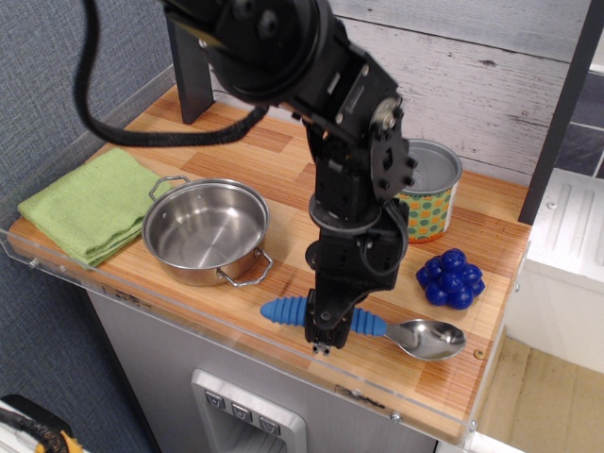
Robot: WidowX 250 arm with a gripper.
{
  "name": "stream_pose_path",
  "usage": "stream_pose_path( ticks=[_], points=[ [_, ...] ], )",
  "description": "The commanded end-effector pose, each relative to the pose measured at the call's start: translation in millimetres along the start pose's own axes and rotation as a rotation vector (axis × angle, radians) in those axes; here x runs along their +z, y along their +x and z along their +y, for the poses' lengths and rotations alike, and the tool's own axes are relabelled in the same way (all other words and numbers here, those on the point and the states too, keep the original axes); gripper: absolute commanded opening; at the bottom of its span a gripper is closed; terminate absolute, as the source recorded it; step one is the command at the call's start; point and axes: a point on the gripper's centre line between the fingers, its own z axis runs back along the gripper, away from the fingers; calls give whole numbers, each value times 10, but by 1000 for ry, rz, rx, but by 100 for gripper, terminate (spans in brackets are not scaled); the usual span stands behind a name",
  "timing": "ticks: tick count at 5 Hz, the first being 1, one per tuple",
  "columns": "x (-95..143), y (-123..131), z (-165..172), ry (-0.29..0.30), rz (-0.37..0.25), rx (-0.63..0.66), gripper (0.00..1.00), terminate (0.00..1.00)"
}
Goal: Place the spatula into the vessel
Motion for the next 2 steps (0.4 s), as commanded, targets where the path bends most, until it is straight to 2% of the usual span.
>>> stream_pose_path(
  ticks=[1,2],
  points=[
    [454,-284,-45,73,60,-86,0,0],
    [603,-559,15,50,104,-45,0,0]
  ],
)
